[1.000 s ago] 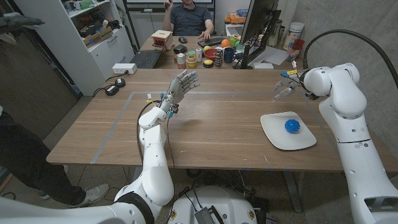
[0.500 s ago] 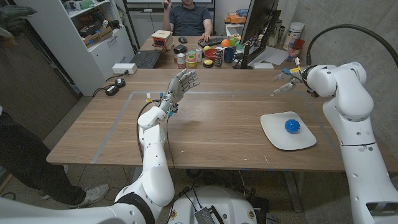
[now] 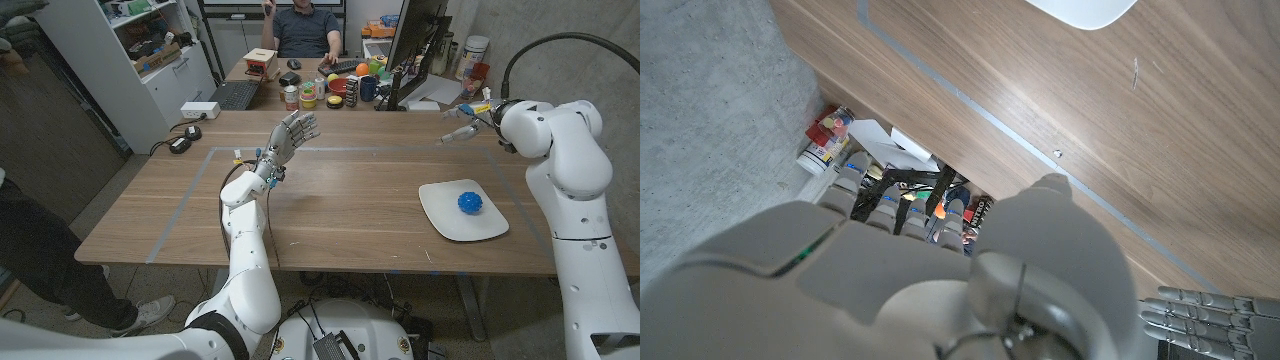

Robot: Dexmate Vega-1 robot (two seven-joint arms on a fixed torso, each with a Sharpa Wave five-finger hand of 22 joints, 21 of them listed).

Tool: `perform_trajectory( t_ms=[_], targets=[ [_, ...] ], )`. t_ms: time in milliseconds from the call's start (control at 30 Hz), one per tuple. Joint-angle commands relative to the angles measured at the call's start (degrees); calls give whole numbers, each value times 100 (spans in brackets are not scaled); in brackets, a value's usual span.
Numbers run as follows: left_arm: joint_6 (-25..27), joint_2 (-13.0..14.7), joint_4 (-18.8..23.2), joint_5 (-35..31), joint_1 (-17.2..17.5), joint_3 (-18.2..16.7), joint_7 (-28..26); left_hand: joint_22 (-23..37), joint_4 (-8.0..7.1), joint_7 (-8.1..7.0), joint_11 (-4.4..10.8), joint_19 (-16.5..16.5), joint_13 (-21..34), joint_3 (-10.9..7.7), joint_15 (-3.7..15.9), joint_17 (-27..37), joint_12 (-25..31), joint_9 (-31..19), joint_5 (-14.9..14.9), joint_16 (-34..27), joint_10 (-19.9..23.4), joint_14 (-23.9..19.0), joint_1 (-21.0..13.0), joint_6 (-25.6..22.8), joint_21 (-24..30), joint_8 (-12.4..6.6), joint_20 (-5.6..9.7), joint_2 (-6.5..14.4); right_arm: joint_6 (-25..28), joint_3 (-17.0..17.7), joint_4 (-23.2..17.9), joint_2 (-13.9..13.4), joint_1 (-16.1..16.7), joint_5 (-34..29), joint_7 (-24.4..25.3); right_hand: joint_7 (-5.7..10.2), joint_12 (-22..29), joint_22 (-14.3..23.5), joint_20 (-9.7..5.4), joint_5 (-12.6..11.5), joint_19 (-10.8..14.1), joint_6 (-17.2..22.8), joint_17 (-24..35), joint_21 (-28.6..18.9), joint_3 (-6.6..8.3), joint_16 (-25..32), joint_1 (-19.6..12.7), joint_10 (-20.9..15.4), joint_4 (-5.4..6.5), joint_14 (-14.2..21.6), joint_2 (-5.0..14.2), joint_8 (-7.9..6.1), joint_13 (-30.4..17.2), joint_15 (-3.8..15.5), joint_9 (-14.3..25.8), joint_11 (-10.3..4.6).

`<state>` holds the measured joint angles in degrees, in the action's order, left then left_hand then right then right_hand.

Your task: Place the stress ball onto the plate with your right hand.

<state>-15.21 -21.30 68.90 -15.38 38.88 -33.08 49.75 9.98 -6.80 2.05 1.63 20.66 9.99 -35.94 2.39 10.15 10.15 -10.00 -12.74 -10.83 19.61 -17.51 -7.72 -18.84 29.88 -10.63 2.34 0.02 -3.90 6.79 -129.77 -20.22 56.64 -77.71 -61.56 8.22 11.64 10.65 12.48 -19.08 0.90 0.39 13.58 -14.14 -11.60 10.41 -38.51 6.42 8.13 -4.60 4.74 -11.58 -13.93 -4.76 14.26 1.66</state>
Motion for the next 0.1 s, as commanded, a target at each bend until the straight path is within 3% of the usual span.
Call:
perform_trajectory(
  t_ms=[33, 100],
  targets=[
    [0, 16, 14, 60, -12, -11, 30, 27, 13, -14, -23, 61, 24, 19, 98, 13, 24, -24, -35, -12, 19, 13, 43, -45, -24, -19, 12, 6, -24, 86, -149, 120, 65, -82, 350, 3, -21, 11, -2, 26, -259, -251, 6, 132, -93, 1, 138, 295, 8, -257, 49, 33, -27, -111, 35, 86],
    [0, 25, -7, 75, -26, -22, 35, 27, 13, -14, -28, 60, 24, 20, 97, 13, 26, -24, -36, -12, 24, 13, 43, -45, -26, -18, 12, 6, -25, 78, -159, 134, 66, -116, 387, -2, -22, 12, -1, 31, -326, -337, 9, 167, -111, 0, 172, 372, 12, -333, 61, 38, -32, -148, 39, 125]
  ],
)
